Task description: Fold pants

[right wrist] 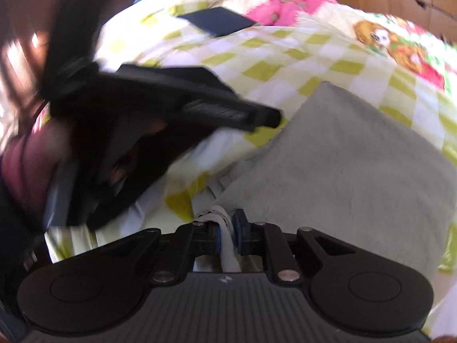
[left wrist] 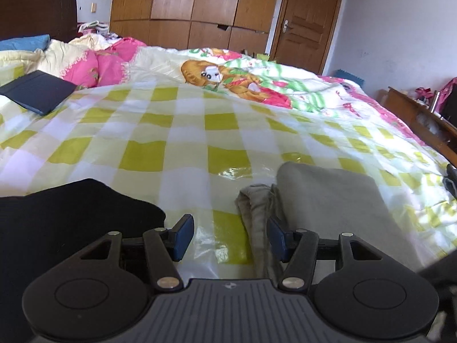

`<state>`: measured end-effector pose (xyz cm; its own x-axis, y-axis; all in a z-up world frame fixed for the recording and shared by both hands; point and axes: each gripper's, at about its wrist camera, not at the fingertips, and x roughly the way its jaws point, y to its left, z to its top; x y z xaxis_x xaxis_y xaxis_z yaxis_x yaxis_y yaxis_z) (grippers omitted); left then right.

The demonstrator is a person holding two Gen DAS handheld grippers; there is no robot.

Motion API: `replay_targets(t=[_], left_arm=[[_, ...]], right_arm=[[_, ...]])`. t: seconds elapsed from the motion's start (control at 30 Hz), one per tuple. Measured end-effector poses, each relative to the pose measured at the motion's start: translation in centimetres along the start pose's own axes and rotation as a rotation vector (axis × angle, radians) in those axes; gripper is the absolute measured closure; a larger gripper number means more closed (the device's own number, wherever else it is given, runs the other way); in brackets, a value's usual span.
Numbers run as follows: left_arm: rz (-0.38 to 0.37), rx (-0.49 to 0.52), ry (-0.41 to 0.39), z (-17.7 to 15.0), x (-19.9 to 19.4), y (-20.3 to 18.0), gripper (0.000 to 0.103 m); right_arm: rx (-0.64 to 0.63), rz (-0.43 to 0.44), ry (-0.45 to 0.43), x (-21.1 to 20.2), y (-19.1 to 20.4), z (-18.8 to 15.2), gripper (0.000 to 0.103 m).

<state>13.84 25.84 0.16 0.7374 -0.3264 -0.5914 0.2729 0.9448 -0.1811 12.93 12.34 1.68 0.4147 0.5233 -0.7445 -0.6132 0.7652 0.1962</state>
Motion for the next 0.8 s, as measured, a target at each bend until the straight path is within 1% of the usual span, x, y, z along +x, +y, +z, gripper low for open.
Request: replay_targets(t=[0.03,0.07,0.1,0.17,0.23,0.27,0.3,0.37,0.43,0.47,0.5,0.57,0.6,0.63,0.7,0.73,0.77,0.8], left_arm=[[-0.002,0.008,-0.01,-0.2,-0.7,-0.1,0.034],[0.002,0.015,-0.012,-0.3,-1.4,-0.3,0.034],[0.004,0.026,-0.015,-0.6,-2.2,-0.5,0.034],[-0.01,0.033,-0.014,-1.4,-3.7,-0.7,0.034],[-0.019,0.029,0.006,-2.5,-4.7,-0.9,0.034],[-0.021,0.023,0.013,-3.1,-5.2,-1.1,0.034],[-0.028,0.01,0.016,-3.6,-5.6,-1.3,0.034],[-0.061,-0.033,0.019,-4.4,-6.4,-1.8,0.033],[-0.073,-0.044,0.02,-4.9,-6.9,-2.8,0.033],[-0.068,-0.05,0.015,-5.1,-7.2,-3.2,0.03],[-0.067,-0.075,0.008,-5.4,-7.4,-3.5,0.024],[-0.07,-0.145,0.01,-5.8,-7.0,-3.9,0.023],[-0.057,-0.164,0.016,-6.0,-6.7,-4.2,0.023],[-0.038,-0.161,0.02,-6.2,-6.5,-4.8,0.023],[0.021,-0.121,0.028,-6.6,-6.2,-6.0,0.023],[0.058,-0.101,0.034,-6.7,-6.0,-6.5,0.024],[0.088,-0.093,0.045,-6.8,-5.8,-6.7,0.028],[0.104,-0.092,0.054,-6.9,-5.7,-6.8,0.044]], right_arm=[[0.015,0.008,0.001,-0.2,-0.2,0.3,0.09],[-0.001,0.022,0.011,-0.7,-0.2,0.4,0.086],[-0.03,0.027,0.019,-1.3,-0.5,0.5,0.072],[-0.063,0.017,0.046,-3.4,-1.4,0.5,0.053],[-0.081,0.039,0.046,-5.7,-2.6,1.0,0.052],[-0.094,0.035,0.036,-6.5,-3.1,1.5,0.051],[-0.116,0.022,0.016,-7.0,-3.6,2.2,0.045],[-0.136,0.003,-0.029,-6.5,-4.6,4.1,0.036],[-0.137,-0.003,-0.025,-4.9,-5.7,6.7,0.036],[-0.125,-0.008,-0.012,-3.8,-6.2,7.9,0.036],[-0.104,-0.022,-0.003,-2.8,-6.7,8.9,0.036],[-0.067,-0.037,0.031,-0.1,-7.6,10.5,0.036],[-0.049,-0.056,0.047,0.9,-7.9,10.9,0.036],[-0.033,-0.067,0.061,1.8,-8.3,11.2,0.036],[-0.035,-0.064,0.105,3.2,-8.6,11.0,0.038],[-0.04,-0.073,0.122,3.7,-8.8,10.7,0.044],[-0.037,-0.054,0.14,3.9,-9.2,10.3,0.071],[-0.015,-0.015,0.159,3.9,-9.6,10.1,0.092]])
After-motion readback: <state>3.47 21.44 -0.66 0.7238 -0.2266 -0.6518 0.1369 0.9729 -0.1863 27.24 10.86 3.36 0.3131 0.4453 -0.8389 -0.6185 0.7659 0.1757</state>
